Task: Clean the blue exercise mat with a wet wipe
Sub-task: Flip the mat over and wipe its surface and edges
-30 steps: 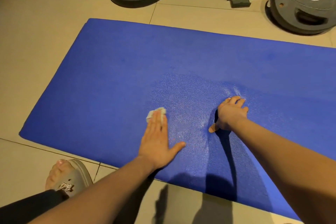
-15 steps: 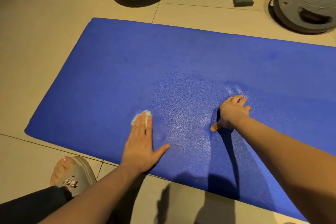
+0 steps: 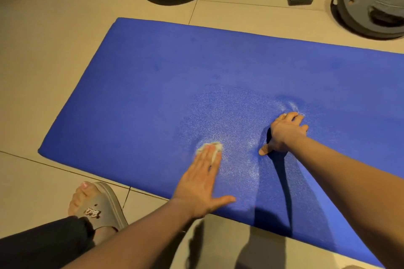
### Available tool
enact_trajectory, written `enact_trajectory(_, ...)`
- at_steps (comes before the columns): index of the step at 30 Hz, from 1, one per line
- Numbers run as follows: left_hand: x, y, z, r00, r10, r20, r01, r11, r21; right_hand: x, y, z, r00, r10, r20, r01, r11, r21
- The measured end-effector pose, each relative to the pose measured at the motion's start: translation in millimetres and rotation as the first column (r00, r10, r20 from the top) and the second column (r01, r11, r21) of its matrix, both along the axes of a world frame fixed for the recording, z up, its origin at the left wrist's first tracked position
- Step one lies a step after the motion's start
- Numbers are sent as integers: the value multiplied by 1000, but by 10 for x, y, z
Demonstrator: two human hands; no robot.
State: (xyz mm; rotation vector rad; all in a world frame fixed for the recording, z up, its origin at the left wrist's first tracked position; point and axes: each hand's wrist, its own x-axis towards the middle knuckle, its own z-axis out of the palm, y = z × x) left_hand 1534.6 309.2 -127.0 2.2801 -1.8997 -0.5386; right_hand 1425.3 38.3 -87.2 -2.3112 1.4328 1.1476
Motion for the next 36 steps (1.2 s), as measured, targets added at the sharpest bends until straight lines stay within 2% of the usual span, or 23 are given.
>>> enact_trajectory(3, 428, 350, 6, 974, 215, 75, -216, 976, 7, 1, 0, -3, 1000, -3, 4, 3, 1000, -6)
enact_trajectory(6, 461, 396, 18, 951, 299, 75, -303, 951, 54, 15, 13, -5, 1000, -7, 4, 7, 1000, -10)
enact_trajectory(11, -320, 9, 1, 986, 144, -83, -139, 988, 64, 3, 29, 17, 1000, 4, 8, -3, 1000, -23)
enact_trajectory(14, -683, -71, -2, 982, -46, -184, 46, 999, -5, -22, 26, 0, 1000, -7, 19, 7, 1000, -21)
enact_trajectory(17, -526, -4, -9, 990, -107, -90, 106, 994, -13, -48, 13, -14, 999, -2, 33, 2, 1000, -28)
enact_trajectory(20, -92, 233, -19, 1000, 24, 8, -24, 1000, -12, -49, 18, 9, 999, 11, 44, -10, 1000, -26)
enact_trajectory(24, 429, 618, 10, 965, 239, 107, -242, 970, 15, -91, 77, 53, 998, -3, 69, 5, 999, -42)
enact_trajectory(27, 406, 612, 42, 949, 305, 85, -311, 947, 76, -222, 226, 137, 997, 13, 79, -8, 998, -64)
enact_trajectory(30, -14, 480, 70, 986, 168, -17, -166, 980, 106, -333, 530, 280, 994, 110, -8, -110, 994, 16)
enact_trajectory(33, -579, 350, 74, 995, -4, -104, 10, 998, 60, -490, 917, 265, 986, 160, -37, -158, 985, 64)
enact_trajectory(36, -702, 345, 91, 992, -118, -39, 121, 988, 92, -611, 1096, 236, 982, 181, -51, -178, 983, 52)
